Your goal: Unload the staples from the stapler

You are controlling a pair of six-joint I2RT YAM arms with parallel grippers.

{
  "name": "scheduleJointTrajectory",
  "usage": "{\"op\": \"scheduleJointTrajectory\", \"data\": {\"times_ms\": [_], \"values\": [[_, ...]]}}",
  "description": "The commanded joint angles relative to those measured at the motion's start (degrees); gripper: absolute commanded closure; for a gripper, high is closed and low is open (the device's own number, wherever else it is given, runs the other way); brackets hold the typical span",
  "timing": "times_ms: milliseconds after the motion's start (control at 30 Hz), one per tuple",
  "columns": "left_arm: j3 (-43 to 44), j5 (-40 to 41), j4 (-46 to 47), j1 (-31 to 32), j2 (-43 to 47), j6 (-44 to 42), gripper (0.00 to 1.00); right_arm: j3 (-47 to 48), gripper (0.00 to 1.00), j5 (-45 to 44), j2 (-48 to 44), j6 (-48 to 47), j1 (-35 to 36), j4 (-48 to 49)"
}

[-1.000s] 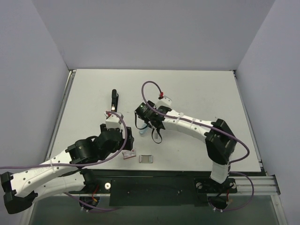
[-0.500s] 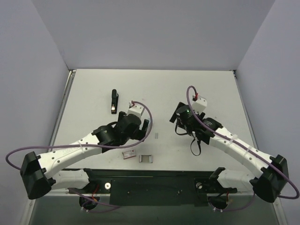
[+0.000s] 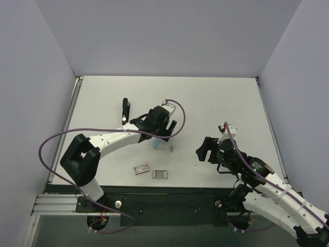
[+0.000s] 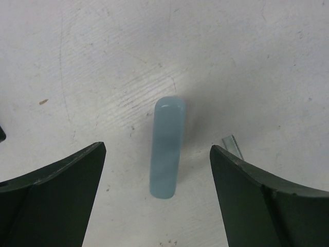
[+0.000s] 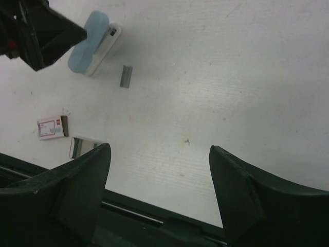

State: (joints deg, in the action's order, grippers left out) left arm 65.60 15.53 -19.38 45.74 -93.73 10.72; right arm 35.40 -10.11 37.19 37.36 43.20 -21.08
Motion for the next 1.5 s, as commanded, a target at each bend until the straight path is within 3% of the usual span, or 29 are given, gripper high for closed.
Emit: {"op": "scheduleJointTrajectory", "data": {"times_ms": [0, 400, 933, 1467], "values": [[6.7, -4.6, 3.4, -0.1, -4.9, -3.8, 0.07, -1.9, 0.28, 4.7, -0.1, -2.8, 0.4, -2.5], [12.8, -4.8, 0.2, -0.7, -13.1, -4.7, 0.13, -3.9, 0.29, 7.3, -2.7, -2.1, 0.6, -2.5], [9.7, -9.1, 1.3, -3.6, -13.0, -4.3, 0.28, -4.8, 0.31, 9.2, 1.7, -0.9, 2.5, 1.8], [8.4, -10.3, 1.8, -3.9, -14.4, -4.3, 0.32, -4.8, 0.32, 7.5, 3.9, -0.2, 4.9, 2.5]]}}
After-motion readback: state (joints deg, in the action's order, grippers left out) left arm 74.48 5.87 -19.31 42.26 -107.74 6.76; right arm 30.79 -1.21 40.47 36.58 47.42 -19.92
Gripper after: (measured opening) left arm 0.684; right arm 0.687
